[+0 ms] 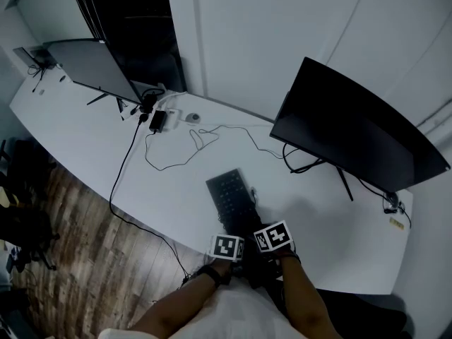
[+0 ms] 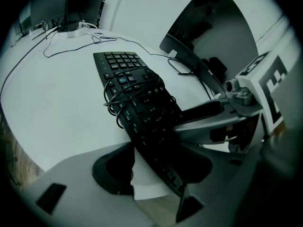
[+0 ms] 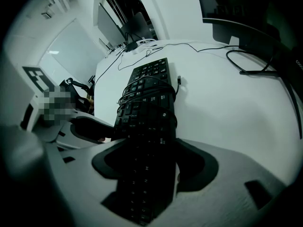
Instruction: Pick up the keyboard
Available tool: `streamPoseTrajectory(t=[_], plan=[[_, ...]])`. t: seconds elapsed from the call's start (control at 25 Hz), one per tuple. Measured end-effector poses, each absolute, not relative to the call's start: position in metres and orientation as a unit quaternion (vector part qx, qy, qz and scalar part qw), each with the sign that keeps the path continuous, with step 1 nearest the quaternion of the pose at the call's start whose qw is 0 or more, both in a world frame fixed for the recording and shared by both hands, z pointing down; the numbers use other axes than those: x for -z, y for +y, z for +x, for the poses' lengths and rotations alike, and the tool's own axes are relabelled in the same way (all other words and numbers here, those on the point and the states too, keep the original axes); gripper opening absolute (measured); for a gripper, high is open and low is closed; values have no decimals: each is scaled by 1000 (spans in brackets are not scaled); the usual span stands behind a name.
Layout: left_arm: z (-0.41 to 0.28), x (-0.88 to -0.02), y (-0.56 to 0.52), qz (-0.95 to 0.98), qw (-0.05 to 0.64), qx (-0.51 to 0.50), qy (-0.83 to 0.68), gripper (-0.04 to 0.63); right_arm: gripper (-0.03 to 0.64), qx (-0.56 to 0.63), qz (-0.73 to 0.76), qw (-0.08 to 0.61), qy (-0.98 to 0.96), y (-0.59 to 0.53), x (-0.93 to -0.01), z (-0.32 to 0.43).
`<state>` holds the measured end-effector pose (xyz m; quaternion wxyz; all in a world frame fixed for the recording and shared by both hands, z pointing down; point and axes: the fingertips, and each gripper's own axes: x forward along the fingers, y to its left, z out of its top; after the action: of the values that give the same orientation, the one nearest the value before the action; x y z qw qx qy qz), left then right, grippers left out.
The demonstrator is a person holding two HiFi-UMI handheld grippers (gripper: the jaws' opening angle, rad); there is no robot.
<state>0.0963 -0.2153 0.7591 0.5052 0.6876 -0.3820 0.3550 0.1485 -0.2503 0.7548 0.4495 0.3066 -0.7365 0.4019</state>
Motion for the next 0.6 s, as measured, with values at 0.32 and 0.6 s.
streamPoseTrajectory(t=[0.32, 0.6], plan=[[81, -736, -228, 691, 503, -342, -389, 237, 275, -396, 313, 431, -748, -264, -736, 132], [70, -715, -247, 704, 489, -326, -400, 236, 273, -380, 327, 415, -759, -281, -714, 122]])
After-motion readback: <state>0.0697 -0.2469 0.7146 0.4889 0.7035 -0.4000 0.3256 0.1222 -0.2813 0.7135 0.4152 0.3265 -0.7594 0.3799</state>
